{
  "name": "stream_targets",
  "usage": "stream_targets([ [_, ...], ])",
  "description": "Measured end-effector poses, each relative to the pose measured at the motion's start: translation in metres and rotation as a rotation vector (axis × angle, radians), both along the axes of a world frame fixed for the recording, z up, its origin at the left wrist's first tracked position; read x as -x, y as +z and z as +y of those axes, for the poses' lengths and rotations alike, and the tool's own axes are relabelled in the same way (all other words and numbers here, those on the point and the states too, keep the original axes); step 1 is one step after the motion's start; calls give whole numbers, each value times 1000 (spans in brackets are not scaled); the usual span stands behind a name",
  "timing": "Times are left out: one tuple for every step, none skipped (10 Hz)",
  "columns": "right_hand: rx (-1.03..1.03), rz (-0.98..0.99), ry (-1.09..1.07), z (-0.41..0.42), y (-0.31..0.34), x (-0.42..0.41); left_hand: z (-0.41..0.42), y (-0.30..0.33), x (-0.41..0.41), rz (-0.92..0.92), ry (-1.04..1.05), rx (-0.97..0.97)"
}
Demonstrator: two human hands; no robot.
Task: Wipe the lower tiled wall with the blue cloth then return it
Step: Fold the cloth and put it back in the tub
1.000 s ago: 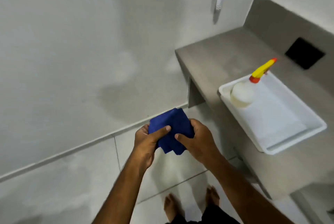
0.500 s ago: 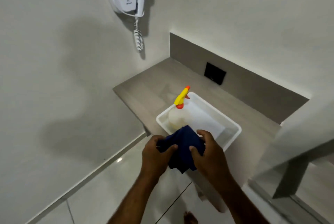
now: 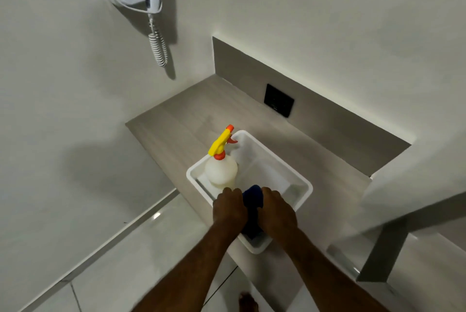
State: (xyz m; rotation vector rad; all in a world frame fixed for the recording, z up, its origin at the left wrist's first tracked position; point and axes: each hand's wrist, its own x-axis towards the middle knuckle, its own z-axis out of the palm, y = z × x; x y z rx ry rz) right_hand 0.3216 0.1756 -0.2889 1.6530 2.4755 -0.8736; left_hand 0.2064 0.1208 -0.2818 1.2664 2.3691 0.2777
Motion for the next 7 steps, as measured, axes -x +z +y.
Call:
stream_targets([
  [-60, -154, 130, 1, -8, -1, -2, -7, -4, 221, -120, 149],
  [-139, -216, 202, 0, -14, -3, -8, -11, -2, 327, -152, 216],
  [-240, -203, 199, 2, -3, -1, -16, -1, 7, 408, -156, 139],
  [-473, 59, 101, 5, 27, 11, -23, 26, 33, 461, -94, 7],
  [-737, 385, 80, 14, 86, 42, -31, 79, 80, 601, -42, -148],
  [-891, 559, 119, 25, 166, 93, -39, 149, 137, 712, -63, -368],
  [-1004, 669, 215, 27, 262, 153, -43, 240, 194, 918, 19, -561],
])
